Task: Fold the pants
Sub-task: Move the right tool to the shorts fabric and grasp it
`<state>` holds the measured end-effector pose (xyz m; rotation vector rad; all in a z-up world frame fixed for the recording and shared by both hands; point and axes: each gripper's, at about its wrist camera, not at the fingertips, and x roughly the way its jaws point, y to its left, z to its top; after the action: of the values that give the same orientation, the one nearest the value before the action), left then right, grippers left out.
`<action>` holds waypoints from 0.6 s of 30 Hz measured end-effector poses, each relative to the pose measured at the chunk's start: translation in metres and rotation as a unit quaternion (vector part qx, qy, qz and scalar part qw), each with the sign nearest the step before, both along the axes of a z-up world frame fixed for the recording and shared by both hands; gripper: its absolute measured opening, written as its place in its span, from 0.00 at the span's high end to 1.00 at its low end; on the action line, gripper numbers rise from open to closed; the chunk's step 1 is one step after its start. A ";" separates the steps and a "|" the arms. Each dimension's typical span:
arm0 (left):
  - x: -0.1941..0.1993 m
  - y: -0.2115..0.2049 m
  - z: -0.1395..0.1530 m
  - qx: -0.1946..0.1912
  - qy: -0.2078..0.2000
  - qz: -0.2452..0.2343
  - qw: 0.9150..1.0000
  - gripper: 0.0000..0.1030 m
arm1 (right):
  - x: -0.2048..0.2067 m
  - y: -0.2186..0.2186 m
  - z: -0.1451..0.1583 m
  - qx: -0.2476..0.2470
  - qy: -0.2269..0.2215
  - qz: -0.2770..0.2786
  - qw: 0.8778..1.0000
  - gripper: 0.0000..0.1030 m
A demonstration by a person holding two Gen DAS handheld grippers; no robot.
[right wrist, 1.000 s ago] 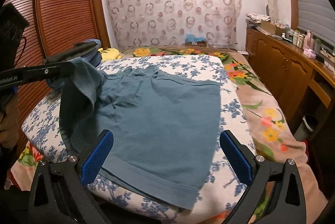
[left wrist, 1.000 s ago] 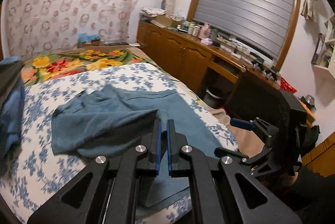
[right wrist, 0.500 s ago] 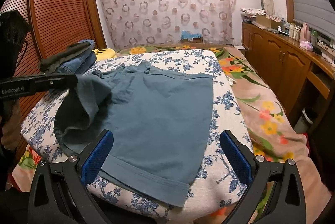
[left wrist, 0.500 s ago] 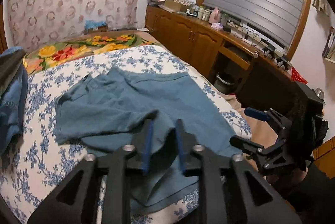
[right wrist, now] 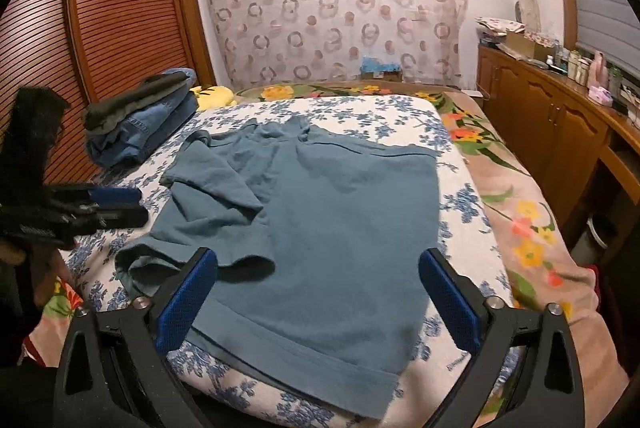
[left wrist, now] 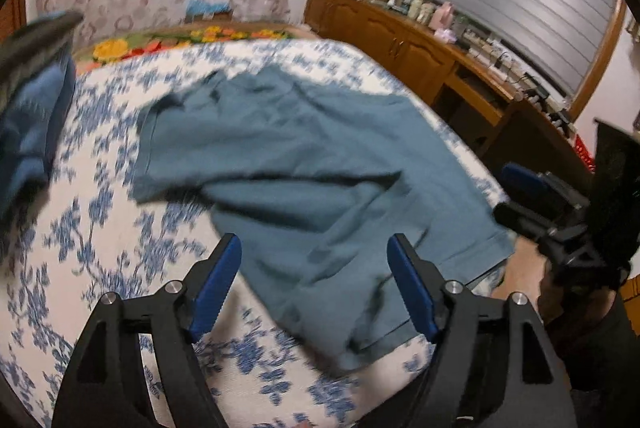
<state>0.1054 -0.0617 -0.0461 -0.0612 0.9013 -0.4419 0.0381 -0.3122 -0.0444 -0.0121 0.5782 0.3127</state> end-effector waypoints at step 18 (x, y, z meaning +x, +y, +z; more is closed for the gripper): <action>-0.012 0.020 -0.027 -0.024 0.005 0.022 0.999 0.25 | 0.038 0.010 -0.008 -0.004 0.035 0.056 0.998 0.38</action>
<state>0.0933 -0.0420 -0.0731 -0.1268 0.8970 -0.4216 0.0761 -0.3018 -0.0523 -0.0412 0.6502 0.4217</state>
